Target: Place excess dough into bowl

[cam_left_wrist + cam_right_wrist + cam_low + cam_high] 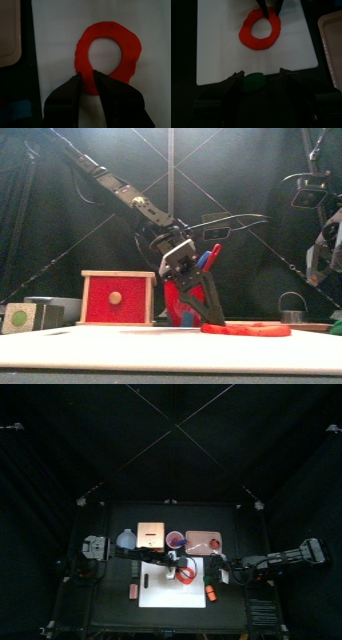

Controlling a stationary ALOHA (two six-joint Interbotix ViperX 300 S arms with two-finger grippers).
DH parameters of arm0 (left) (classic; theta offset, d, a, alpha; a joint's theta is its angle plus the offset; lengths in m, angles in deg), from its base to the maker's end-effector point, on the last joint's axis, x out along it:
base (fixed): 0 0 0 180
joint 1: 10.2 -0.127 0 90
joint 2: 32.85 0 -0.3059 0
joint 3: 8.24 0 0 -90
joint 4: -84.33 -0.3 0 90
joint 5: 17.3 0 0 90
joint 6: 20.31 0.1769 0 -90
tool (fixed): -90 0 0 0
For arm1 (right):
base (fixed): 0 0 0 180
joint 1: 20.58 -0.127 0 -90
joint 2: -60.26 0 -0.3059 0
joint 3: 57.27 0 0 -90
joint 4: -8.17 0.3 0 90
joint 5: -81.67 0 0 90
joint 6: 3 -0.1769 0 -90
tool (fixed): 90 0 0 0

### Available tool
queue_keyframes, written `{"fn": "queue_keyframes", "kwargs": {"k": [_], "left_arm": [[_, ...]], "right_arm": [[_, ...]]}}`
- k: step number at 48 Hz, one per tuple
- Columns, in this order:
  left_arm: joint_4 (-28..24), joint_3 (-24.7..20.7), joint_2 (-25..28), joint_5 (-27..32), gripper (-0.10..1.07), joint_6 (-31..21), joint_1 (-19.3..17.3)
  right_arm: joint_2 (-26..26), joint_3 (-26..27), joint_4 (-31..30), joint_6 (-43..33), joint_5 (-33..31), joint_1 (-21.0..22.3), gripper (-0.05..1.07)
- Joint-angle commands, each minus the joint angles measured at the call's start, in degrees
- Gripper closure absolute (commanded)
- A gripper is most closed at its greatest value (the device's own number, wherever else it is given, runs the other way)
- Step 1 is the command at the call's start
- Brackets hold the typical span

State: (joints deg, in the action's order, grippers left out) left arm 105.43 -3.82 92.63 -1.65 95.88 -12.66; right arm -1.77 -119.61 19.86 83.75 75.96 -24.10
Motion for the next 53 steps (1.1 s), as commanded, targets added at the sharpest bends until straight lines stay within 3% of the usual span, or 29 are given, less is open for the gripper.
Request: {"fn": "queue_keyframes", "kwargs": {"k": [1,15,28,40,53], "left_arm": [[-0.4,-0.5,-2.1,0.1,0.32,0.4,0.4],[-4.7,0.7,-9.1,-6.5,0.33,0.4,3.8],[-4.2,5.4,-15.7,-10.1,0.33,0.1,4.4],[-1.5,13.5,-25.5,-16.1,0.33,0.1,4.8],[1.8,22.4,-38.0,-18.2,0.33,0.2,4.0]], "right_arm": [[0.0,0.4,0.1,0.0,0.4,-0.1,0.12],[0.0,0.4,0.0,0.0,0.1,-0.1,0.12],[0.1,0.4,1.1,0.0,0.2,-0.1,0.12],[0.1,0.5,1.1,0.0,0.1,0.0,0.12],[0.1,0.7,1.1,0.0,0.1,0.1,0.12]]}}
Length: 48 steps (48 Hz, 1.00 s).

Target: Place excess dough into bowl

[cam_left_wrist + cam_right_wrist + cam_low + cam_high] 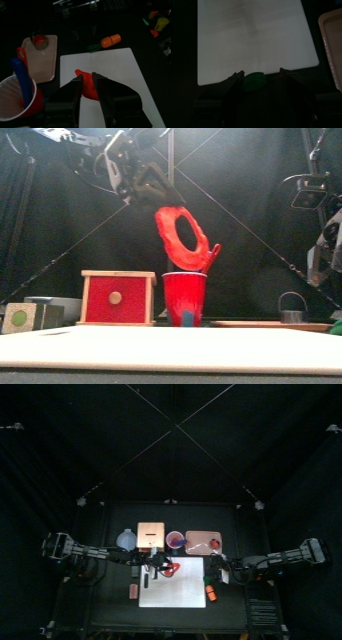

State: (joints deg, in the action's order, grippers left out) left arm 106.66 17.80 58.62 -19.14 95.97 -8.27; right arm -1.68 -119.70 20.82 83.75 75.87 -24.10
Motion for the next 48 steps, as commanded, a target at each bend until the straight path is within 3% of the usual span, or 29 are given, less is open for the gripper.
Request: {"fn": "queue_keyframes", "kwargs": {"k": [1,12,27,31,40,48], "left_arm": [[0.8,1.3,-4.8,-0.6,0.33,0.1,-0.4],[1.3,7.7,-17.6,0.5,0.33,0.2,-4.1],[1.4,19.9,-39.5,2.5,0.33,0.1,-20.9],[2.1,22.1,-40.5,2.6,0.33,0.1,-22.9],[2.5,24.3,-38.5,2.5,0.33,0.3,-22.9],[1.3,24.3,-35.9,2.3,0.31,0.9,-18.9]], "right_arm": [[0.0,0.9,0.1,0.1,0.2,0.2,0.12],[0.1,1.1,0.1,0.1,0.2,0.2,0.12],[0.1,1.1,-0.2,0.1,0.2,0.2,0.12],[0.1,1.1,-0.4,0.1,0.2,0.4,0.12],[0.1,1.1,-0.4,0.1,0.2,1.6,0.12],[0.0,1.1,-0.4,0.1,0.2,2.0,0.12]]}}
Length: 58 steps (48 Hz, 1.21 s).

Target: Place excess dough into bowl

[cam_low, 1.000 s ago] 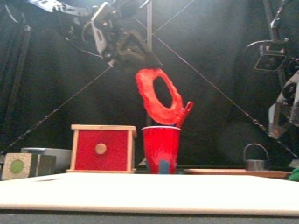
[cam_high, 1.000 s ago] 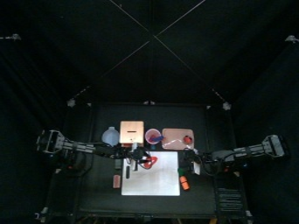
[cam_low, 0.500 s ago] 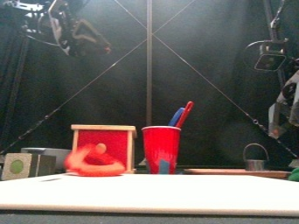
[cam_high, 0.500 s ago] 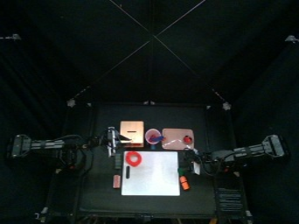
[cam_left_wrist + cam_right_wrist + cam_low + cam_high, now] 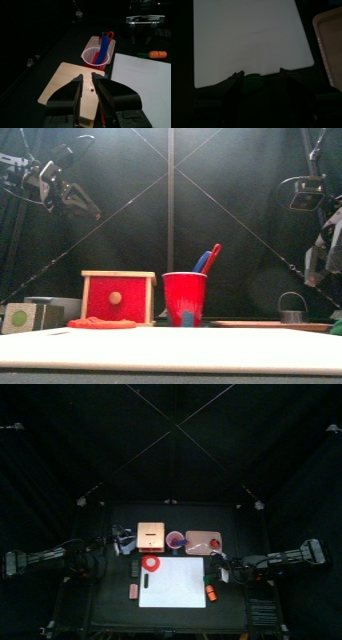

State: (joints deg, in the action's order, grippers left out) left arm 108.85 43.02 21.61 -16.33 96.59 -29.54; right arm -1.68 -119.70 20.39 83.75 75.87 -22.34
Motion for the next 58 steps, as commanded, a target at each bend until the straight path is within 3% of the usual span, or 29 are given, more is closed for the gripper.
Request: {"fn": "queue_keyframes", "kwargs": {"k": [1,9,17,22,31,42,50,58], "left_arm": [[-1.4,-0.8,1.5,-0.7,0.31,0.4,3.3],[-5.7,-0.4,4.0,-4.3,0.29,-0.2,10.3],[-2.9,0.4,9.1,-8.1,0.23,-0.3,16.9],[-0.3,0.3,14.2,-10.2,0.14,-0.4,19.2],[5.4,-1.9,24.3,-11.4,0.01,-0.2,19.8],[8.5,-6.1,34.5,-10.5,0.0,-0.3,19.8],[11.3,-8.9,38.7,-5.7,0.0,-0.3,19.6],[12.0,-9.5,38.8,-2.6,0.0,-0.3,19.2]], "right_arm": [[0.1,1.1,0.0,0.1,0.2,0.3,0.12],[0.0,1.1,0.0,0.1,0.2,0.3,0.12],[-0.2,0.9,0.4,0.1,0.2,0.3,0.12],[-0.2,0.8,0.3,0.1,0.2,0.3,0.12],[-0.2,0.7,0.2,0.1,0.2,0.3,0.12],[-0.3,0.5,0.0,0.1,0.2,0.3,0.12],[-0.3,0.3,0.0,0.1,0.2,0.3,0.12],[-0.3,-0.4,0.0,0.1,0.2,0.3,0.12]]}}
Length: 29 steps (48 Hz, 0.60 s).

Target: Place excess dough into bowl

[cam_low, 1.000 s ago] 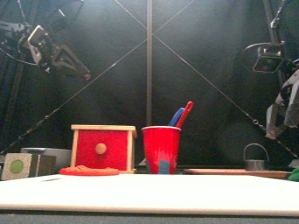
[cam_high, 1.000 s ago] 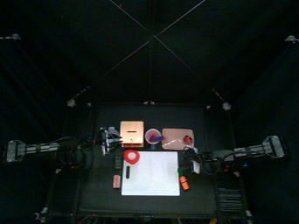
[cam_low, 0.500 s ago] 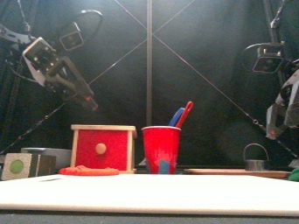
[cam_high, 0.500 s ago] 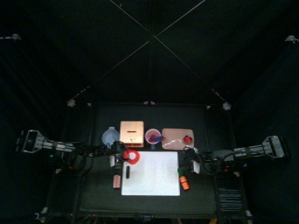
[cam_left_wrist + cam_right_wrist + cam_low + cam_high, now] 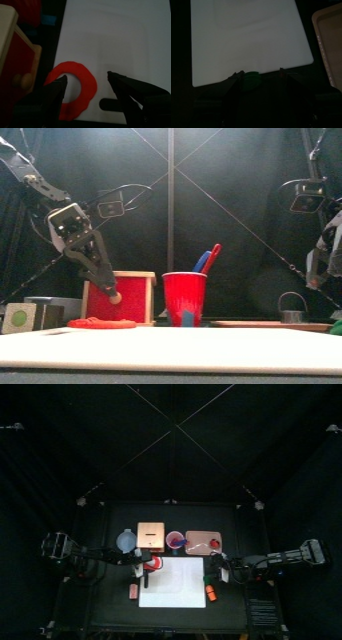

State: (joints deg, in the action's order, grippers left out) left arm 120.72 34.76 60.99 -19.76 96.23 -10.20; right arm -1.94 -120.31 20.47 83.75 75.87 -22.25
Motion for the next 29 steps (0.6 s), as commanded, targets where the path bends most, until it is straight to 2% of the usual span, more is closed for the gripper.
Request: {"fn": "queue_keyframes", "kwargs": {"k": [1,11,15,23,29], "left_arm": [[0.2,-1.1,-0.7,1.0,0.0,0.1,-0.2],[0.4,-1.6,-3.3,8.1,0.0,0.0,-0.1],[-1.7,-2.0,-3.3,9.6,0.0,0.2,0.3],[-7.7,-3.3,-1.4,9.4,0.0,0.0,-0.1],[-8.3,-4.6,2.2,8.0,0.0,0.0,-0.2]], "right_arm": [[0.0,0.3,-0.1,0.1,0.2,0.2,0.12],[0.0,0.1,-0.1,0.1,0.2,0.2,0.12],[0.0,0.0,-0.1,0.2,0.2,0.2,0.12],[0.0,0.0,-0.3,0.1,0.2,0.3,0.12],[0.0,0.0,0.1,0.1,0.2,0.3,0.12]]}}
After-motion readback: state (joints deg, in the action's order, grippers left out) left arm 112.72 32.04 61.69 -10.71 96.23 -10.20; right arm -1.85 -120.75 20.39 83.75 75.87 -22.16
